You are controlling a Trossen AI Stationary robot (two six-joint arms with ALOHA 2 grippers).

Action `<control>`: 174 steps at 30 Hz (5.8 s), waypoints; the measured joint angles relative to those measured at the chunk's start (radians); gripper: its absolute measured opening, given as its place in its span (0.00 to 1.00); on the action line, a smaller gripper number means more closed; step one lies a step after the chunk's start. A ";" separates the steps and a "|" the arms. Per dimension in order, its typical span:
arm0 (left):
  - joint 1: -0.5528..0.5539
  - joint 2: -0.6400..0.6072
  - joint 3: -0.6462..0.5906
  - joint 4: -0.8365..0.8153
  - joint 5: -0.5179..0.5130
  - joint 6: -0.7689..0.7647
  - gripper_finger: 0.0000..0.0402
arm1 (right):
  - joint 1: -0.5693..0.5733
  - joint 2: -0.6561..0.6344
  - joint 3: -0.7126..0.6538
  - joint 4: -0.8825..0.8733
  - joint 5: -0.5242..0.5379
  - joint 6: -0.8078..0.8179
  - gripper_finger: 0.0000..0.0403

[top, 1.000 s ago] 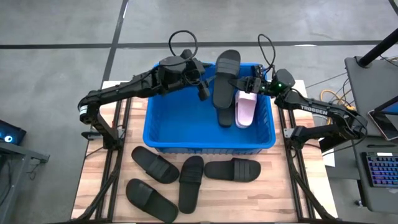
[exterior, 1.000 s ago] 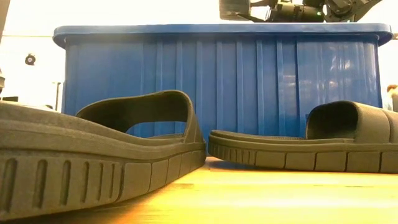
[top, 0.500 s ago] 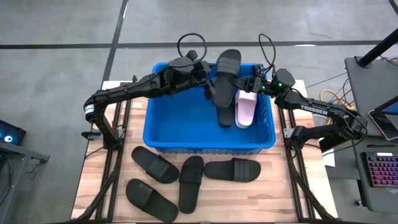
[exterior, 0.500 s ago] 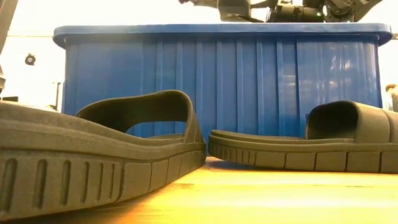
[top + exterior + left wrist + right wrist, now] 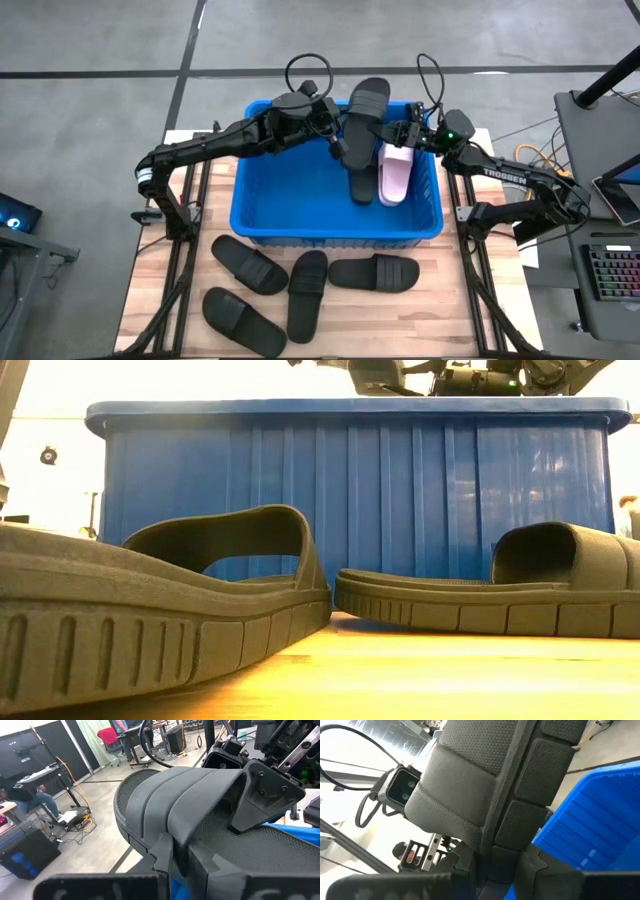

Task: Pick and place slides into bin
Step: Put the black slide into the blue bin

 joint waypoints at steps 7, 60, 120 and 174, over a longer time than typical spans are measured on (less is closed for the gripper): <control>0.001 0.000 0.000 0.001 -0.009 0.008 0.00 | 0.001 0.000 0.000 -0.001 -0.022 -0.024 0.28; 0.015 0.080 -0.006 0.317 -0.273 0.028 0.00 | 0.381 -0.010 0.622 -1.099 0.982 -1.350 0.56; -0.016 0.176 -0.006 0.645 -0.202 0.032 0.00 | 0.470 0.034 0.608 -0.817 1.363 -1.965 0.56; -0.063 0.167 -0.007 0.573 -0.009 0.299 0.28 | 0.404 -0.031 0.608 -0.818 1.418 -1.831 0.02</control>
